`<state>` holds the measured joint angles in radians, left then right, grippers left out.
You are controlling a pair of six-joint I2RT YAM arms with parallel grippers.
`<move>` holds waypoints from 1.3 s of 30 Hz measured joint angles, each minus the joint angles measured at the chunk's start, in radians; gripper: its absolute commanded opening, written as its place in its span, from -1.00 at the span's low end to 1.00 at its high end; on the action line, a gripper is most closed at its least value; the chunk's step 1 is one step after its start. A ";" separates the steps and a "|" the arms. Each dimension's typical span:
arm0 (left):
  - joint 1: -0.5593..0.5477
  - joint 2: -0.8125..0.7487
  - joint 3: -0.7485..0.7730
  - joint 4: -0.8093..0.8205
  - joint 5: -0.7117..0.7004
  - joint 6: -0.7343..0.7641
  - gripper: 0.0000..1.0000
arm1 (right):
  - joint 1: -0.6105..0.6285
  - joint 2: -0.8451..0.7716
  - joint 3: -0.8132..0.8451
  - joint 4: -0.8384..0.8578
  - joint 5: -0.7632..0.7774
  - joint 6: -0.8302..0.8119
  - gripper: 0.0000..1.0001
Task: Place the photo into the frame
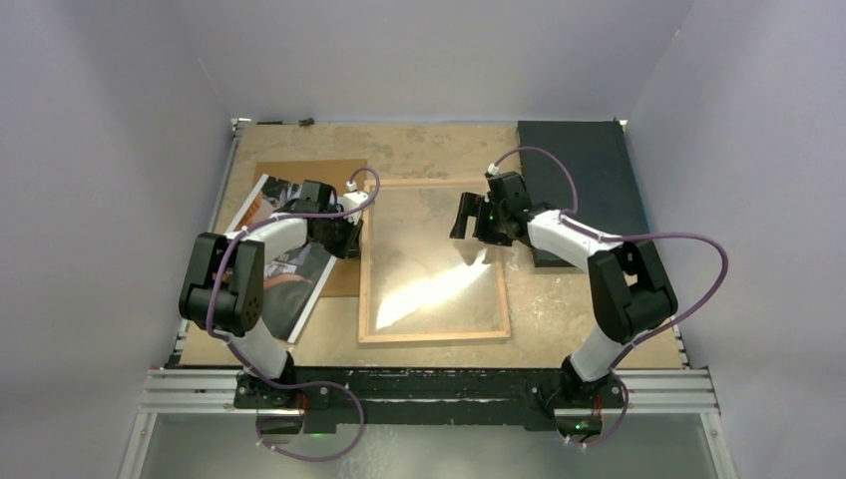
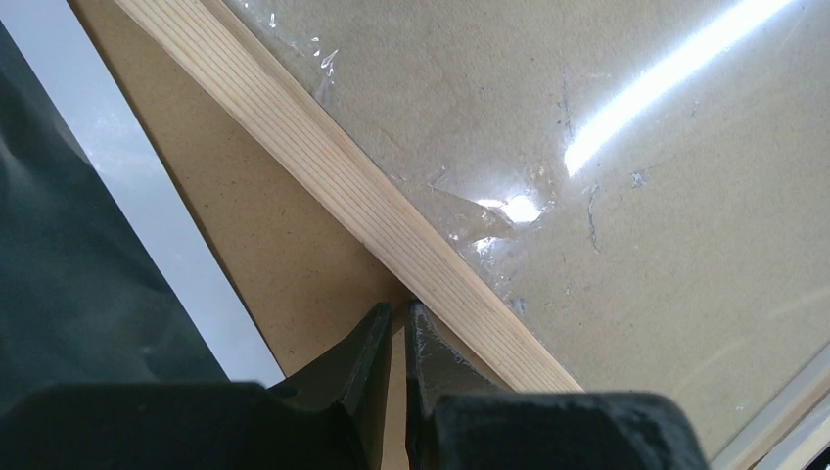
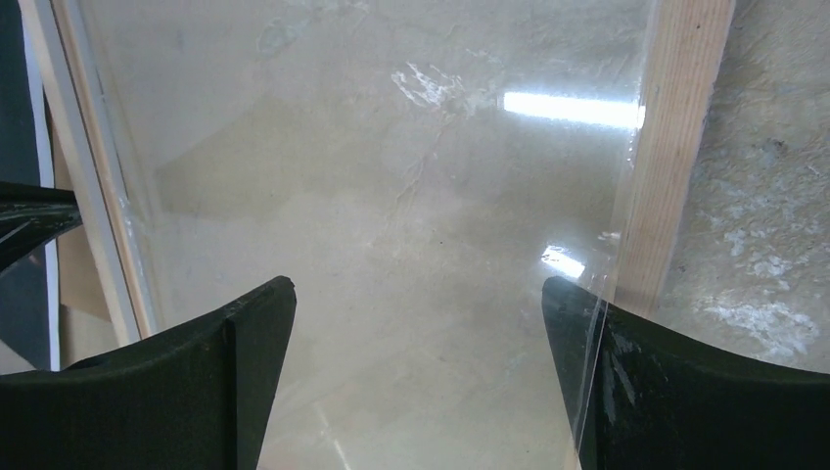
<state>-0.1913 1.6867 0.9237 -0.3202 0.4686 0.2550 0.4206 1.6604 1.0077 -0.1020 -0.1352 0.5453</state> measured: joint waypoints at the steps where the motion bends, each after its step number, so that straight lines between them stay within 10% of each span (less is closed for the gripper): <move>1: 0.000 0.000 0.000 0.000 0.000 0.000 -0.84 | 0.004 0.003 0.014 -0.016 0.015 -0.004 0.97; 39: -0.001 -0.002 0.002 -0.011 -0.001 0.003 -0.81 | 0.044 0.010 0.111 -0.185 0.196 -0.064 0.97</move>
<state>-0.1925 1.6844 0.9257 -0.3309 0.4679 0.2581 0.4648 1.6703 1.1187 -0.2871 0.0612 0.4812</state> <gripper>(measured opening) 0.094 0.985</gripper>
